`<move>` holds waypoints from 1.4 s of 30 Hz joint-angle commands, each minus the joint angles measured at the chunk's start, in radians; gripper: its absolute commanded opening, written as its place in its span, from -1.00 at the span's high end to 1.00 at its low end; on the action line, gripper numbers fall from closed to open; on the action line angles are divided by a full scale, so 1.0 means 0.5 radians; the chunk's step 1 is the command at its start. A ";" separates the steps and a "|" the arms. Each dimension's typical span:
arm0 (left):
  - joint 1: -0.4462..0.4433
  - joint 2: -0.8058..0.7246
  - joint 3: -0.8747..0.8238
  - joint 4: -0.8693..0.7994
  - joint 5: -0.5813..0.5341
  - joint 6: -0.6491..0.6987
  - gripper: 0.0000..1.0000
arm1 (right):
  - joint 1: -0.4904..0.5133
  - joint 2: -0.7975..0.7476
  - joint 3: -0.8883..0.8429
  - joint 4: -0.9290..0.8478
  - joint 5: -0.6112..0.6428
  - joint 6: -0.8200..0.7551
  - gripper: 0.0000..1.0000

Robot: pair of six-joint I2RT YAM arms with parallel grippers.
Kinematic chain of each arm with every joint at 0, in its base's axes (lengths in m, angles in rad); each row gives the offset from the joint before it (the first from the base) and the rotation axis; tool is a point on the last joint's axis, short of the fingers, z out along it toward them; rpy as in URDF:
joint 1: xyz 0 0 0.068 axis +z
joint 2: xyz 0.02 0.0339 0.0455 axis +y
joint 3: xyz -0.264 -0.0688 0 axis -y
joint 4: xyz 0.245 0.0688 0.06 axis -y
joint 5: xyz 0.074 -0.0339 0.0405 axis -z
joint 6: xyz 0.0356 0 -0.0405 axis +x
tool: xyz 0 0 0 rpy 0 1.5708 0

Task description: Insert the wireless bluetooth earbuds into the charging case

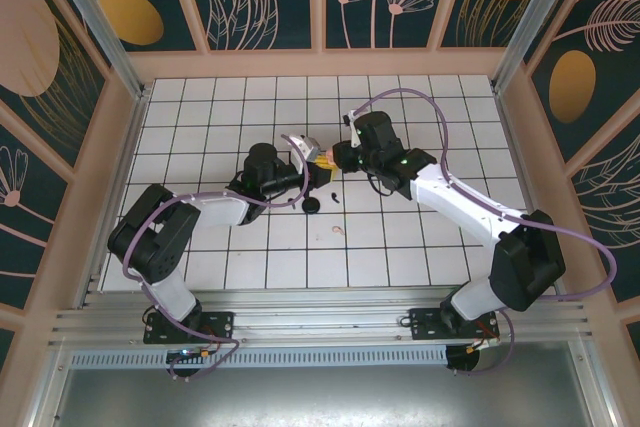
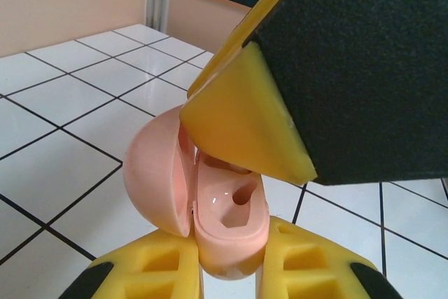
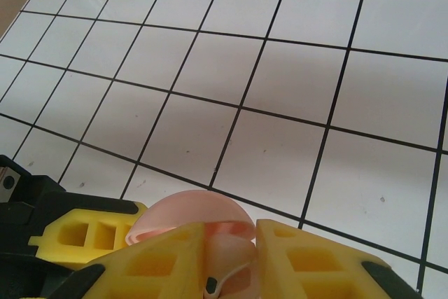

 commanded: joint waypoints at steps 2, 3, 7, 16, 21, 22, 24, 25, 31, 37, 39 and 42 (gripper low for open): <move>-0.010 -0.067 0.059 0.089 0.032 0.006 0.75 | 0.007 -0.001 0.021 -0.018 -0.011 0.025 0.43; -0.012 -0.067 0.059 0.088 0.032 0.006 0.75 | 0.004 -0.003 0.026 -0.018 -0.011 0.029 0.42; -0.010 -0.073 0.059 0.080 0.032 0.012 0.75 | -0.020 -0.021 0.040 -0.009 -0.097 0.050 0.35; -0.010 -0.083 0.036 0.071 0.026 0.017 0.75 | -0.112 -0.109 0.014 0.060 -0.308 0.144 0.14; -0.010 -0.092 0.026 0.073 0.029 0.028 0.75 | -0.170 -0.171 -0.010 0.121 -0.462 0.185 0.07; -0.010 -0.089 0.024 0.077 0.030 0.030 0.75 | -0.185 -0.189 -0.014 0.137 -0.504 0.194 0.07; -0.010 -0.089 0.020 0.077 0.028 0.033 0.75 | -0.211 -0.220 -0.027 0.170 -0.588 0.207 0.06; -0.010 -0.089 0.020 0.080 0.031 0.038 0.75 | -0.220 -0.234 -0.030 0.179 -0.635 0.219 0.06; -0.009 -0.093 -0.016 0.125 0.068 0.088 0.75 | -0.390 -0.270 -0.038 0.154 -0.925 0.298 0.25; -0.010 -0.104 -0.053 0.146 0.104 0.198 0.75 | -0.458 -0.206 0.035 -0.061 -1.034 0.265 0.35; -0.010 -0.109 -0.062 0.147 0.107 0.229 0.74 | -0.460 -0.180 0.055 -0.134 -1.035 0.235 0.35; -0.010 -0.116 -0.066 0.141 0.111 0.271 0.74 | -0.458 -0.148 0.062 -0.182 -1.071 0.209 0.36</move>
